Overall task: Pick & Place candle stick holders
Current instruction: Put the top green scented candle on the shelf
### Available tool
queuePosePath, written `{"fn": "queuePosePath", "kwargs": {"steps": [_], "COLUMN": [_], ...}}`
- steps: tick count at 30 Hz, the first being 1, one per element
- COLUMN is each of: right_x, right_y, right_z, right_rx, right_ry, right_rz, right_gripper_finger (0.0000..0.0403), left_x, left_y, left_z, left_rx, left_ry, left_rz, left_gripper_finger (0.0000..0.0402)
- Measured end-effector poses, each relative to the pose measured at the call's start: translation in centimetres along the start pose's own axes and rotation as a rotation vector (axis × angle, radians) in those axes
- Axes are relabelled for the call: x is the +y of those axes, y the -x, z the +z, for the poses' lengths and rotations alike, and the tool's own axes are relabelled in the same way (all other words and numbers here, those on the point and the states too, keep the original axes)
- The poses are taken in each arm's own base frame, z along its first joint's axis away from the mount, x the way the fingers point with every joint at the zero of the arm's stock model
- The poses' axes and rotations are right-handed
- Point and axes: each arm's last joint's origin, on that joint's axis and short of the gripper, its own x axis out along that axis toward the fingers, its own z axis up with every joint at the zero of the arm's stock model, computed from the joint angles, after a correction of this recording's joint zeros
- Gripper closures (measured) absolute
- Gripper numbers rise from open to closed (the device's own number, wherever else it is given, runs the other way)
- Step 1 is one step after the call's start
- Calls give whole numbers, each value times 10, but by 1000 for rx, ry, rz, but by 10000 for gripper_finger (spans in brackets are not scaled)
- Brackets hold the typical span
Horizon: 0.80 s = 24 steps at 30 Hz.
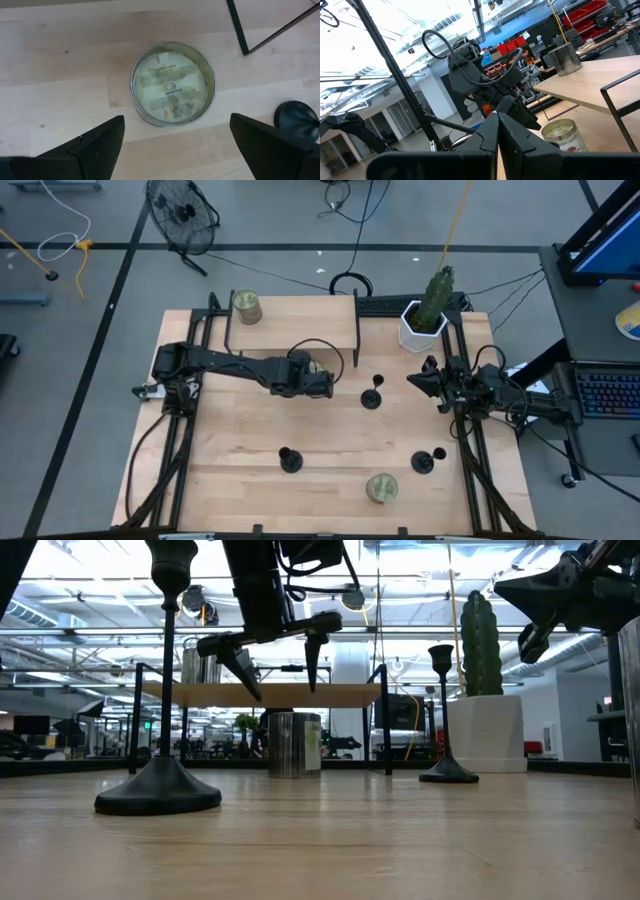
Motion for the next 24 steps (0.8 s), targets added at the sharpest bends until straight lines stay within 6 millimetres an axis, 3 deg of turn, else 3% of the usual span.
{"fn": "queuePosePath", "kwargs": {"steps": [7,13,24], "right_x": [0,0,0], "right_y": [0,0,0], "right_z": [0,0,0], "right_rx": [0,0,0], "right_ry": [0,0,0], "right_rz": [0,0,0], "right_gripper_finger": [401,401,401], "left_x": [7,22,23], "left_y": [-8,-25,-24], "left_z": [-1,-5,-5], "left_rx": [4,81,47], "left_ry": [40,206,251], "left_rz": [40,115,115], "left_gripper_finger": [36,36,36]}}
